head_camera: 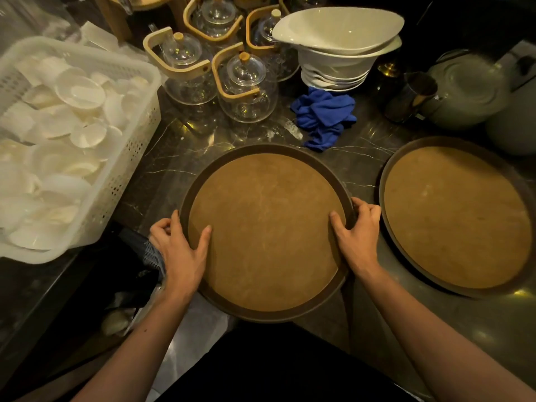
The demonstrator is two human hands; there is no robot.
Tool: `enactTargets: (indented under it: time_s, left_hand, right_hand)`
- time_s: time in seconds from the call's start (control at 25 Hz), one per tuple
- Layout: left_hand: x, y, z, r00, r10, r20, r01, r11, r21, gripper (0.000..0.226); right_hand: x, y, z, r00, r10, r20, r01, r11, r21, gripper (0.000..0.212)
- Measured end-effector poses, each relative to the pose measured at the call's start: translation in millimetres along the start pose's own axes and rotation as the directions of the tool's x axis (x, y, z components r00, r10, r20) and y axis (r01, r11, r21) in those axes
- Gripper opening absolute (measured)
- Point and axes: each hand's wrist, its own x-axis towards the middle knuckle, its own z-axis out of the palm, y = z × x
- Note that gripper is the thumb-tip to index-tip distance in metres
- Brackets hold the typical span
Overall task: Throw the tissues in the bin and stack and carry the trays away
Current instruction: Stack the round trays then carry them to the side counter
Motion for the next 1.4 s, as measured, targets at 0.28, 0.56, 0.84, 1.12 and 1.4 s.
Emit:
enactTargets:
  time_s: [0.28,0.56,0.84,1.12,1.4]
  left_hand:
    - [0,-2,1,1.0,0.024,0.001,-0.024,1.0,0.013,0.078]
    - [-3,5,-2,1.0,0.011,0.001,-0.011,0.999,0.041,0.077]
    - [-23,15,-5,1.0,0.018,0.016,-0.021,0.987,0.157,0.069]
    - [-65,22,-16,0.994,0.086,0.065,-0.096,0.98,0.172,0.062]
    - [-73,50,-33,0.924,0.346,0.165,-0.353,0.936,0.015,0.052]
  right_hand:
    - [-1,4,0,1.0,-0.014,0.017,0.015,0.999,-0.045,0.064]
    - [-6,5,-3,0.998,-0.05,0.028,0.052,0.995,-0.08,0.064]
    - [-15,7,-15,0.988,-0.087,0.131,0.104,0.986,-0.132,0.065]
    - [-45,7,-45,0.968,-0.156,0.196,0.181,0.977,-0.115,0.054]
    - [-90,-16,-60,0.958,-0.278,0.068,0.285,0.95,-0.127,0.045]
